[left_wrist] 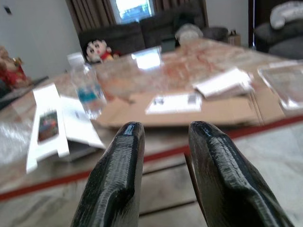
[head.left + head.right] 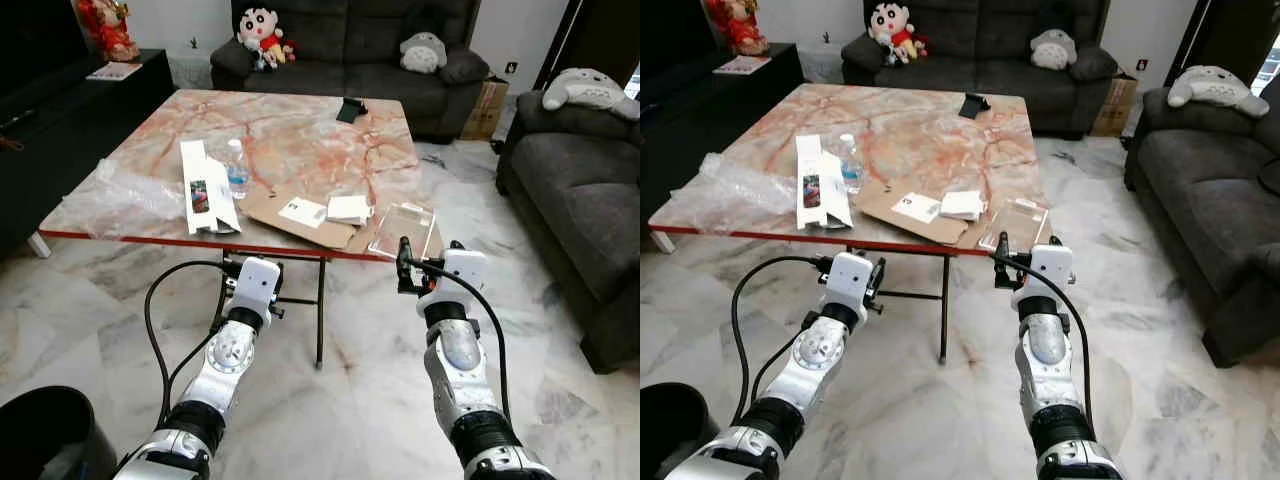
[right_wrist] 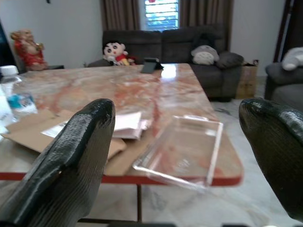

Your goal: Picking trash to rubbish bin

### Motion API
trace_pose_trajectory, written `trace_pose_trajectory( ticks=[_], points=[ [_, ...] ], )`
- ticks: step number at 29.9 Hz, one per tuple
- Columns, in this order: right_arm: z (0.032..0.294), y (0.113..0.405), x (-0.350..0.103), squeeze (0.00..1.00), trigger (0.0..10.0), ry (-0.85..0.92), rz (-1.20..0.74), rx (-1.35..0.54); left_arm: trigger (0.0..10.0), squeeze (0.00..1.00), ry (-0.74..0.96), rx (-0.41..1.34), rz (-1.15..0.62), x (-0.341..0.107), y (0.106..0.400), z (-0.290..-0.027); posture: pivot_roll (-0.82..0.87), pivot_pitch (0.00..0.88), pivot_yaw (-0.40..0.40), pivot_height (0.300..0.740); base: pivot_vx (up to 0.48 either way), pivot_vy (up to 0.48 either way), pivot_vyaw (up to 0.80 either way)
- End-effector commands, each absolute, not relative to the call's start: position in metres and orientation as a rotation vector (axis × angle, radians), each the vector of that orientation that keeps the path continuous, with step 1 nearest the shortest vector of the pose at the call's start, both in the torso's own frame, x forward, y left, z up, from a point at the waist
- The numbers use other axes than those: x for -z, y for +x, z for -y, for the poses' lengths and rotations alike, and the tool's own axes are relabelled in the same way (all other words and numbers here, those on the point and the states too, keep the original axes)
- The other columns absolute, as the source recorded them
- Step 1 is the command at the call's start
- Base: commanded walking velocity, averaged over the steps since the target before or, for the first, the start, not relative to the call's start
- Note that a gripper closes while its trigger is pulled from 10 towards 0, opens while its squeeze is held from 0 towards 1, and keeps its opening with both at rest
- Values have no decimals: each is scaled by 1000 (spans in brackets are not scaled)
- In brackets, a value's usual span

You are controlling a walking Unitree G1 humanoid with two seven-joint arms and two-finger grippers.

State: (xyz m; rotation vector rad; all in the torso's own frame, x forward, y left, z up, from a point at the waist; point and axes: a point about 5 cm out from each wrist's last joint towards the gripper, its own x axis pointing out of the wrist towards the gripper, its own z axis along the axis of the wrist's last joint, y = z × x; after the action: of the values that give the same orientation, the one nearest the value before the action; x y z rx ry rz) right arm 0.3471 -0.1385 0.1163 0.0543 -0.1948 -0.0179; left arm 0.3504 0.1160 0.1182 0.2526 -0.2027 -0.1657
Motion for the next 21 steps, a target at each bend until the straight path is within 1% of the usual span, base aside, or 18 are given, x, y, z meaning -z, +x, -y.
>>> trace_pose_trajectory(
  ticks=[1, 21],
  points=[
    [133, 348, -123, 0, 10000, 41, 219, -5, 10000, 0, 240, 149, 235, -125, 351, -118, 101, 0, -35, 740, 364, 0, 0],
    [129, 347, -120, 0, 10000, 51, 194, -6, 10000, 0, 243, 140, 239, -129, 354, -121, 103, 0, -34, 740, 387, 0, 0]
  ],
)
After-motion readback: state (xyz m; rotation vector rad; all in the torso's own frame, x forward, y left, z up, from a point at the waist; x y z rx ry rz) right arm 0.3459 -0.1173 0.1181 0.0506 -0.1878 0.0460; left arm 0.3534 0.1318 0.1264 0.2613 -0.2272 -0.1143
